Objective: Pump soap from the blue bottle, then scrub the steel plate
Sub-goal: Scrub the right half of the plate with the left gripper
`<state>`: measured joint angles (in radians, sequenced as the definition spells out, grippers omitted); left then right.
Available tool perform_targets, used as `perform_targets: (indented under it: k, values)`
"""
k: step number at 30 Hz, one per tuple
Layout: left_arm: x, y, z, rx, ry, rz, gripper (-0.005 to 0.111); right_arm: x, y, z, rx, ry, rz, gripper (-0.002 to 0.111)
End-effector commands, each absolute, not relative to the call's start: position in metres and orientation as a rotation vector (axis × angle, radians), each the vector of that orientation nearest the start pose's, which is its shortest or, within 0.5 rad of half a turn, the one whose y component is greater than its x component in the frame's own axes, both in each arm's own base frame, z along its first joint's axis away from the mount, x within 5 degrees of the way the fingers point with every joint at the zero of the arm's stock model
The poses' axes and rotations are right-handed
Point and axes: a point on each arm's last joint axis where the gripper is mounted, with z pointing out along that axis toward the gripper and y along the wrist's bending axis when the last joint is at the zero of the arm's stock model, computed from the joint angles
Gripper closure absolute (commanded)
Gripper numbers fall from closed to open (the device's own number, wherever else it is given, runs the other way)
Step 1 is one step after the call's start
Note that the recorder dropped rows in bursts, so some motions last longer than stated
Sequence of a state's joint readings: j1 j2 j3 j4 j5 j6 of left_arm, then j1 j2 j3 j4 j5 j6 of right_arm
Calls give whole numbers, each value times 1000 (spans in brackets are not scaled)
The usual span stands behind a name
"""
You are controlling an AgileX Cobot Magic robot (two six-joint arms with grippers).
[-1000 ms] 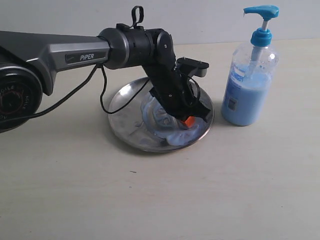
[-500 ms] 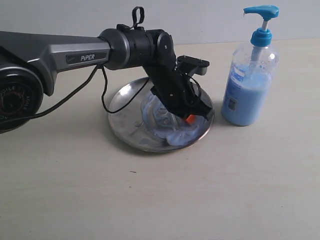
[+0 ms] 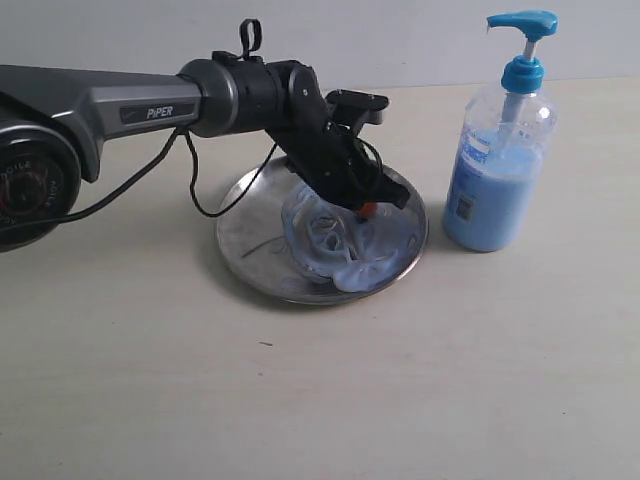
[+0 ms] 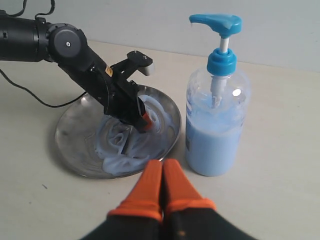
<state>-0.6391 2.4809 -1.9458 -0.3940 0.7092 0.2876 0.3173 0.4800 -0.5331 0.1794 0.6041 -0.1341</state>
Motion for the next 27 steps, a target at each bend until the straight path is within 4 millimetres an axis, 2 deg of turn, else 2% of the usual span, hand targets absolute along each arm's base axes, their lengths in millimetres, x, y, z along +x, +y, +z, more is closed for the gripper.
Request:
perform_targets:
  k: [1,6,13,21,27]
  values:
    - [400,-313,87,960,2738,-520,107,86,38,305,-368,1997,311,108]
    - [396,-302,87,1007,2840,-520,107,86,38,305,-368,1997,311,108]
    - [387,-298,88,1070,2929,-527,107,86,38,305,-368,1997,311,108]
    - [381,-293,111,1142,2948,-489,107,86,38,305,-369,1997,309,108]
    - [382,-289,116,1171,2941,-435,107,86,38,305,-369,1997,309,108]
